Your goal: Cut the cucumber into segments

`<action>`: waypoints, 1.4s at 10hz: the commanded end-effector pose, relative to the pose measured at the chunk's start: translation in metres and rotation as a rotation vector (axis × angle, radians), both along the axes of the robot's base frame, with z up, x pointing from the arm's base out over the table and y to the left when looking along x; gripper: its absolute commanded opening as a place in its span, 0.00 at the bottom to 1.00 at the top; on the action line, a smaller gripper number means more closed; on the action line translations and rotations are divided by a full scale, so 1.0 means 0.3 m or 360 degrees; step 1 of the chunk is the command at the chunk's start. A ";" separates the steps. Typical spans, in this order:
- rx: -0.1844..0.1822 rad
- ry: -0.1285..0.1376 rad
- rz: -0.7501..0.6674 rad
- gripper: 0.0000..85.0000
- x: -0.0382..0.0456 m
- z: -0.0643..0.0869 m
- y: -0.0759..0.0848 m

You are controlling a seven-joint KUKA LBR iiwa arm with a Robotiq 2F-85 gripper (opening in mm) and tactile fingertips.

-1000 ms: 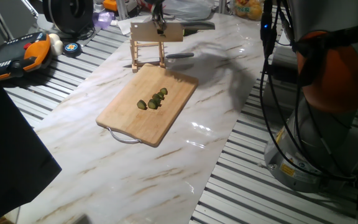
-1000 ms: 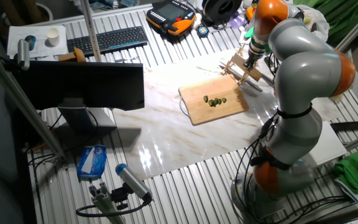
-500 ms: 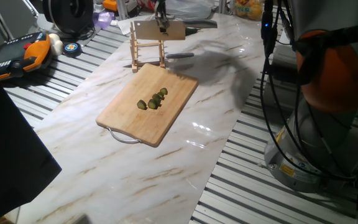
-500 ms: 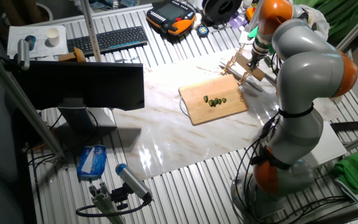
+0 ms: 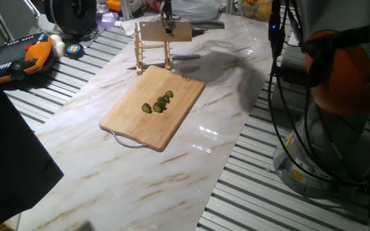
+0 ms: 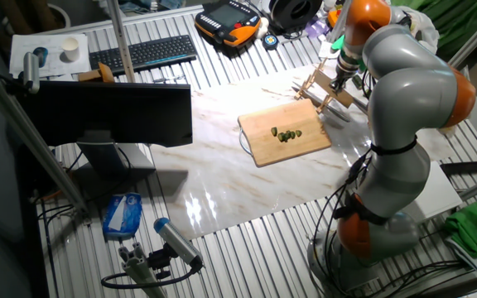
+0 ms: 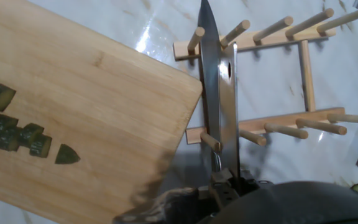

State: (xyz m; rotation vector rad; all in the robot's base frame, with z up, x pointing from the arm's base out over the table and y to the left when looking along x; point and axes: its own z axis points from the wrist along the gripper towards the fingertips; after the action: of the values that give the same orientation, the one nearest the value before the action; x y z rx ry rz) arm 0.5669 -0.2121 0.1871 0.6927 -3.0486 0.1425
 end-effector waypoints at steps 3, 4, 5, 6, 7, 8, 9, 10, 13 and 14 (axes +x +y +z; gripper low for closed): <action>0.0048 0.0039 -0.0034 0.01 -0.015 0.017 -0.003; 0.0033 0.0037 -0.0037 0.01 -0.026 0.031 -0.001; 0.0031 0.0036 -0.0037 0.01 -0.029 0.033 -0.002; 0.0028 0.0032 -0.0034 0.01 -0.029 0.033 -0.004; 0.0021 0.0024 -0.0033 0.01 -0.032 0.036 -0.004; 0.0011 0.0019 -0.0033 0.01 -0.038 0.042 -0.005; -0.0008 0.0005 -0.0032 0.01 -0.042 0.045 -0.005; -0.0015 -0.0003 -0.0029 0.01 -0.042 0.045 -0.005; -0.0037 -0.0009 0.0006 0.01 -0.042 0.045 -0.005; -0.0033 -0.0007 0.0006 0.01 -0.042 0.045 -0.005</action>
State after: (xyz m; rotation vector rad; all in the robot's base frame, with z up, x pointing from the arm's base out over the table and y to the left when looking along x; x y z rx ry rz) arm 0.5544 -0.2136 0.2006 0.6979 -3.0454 0.1751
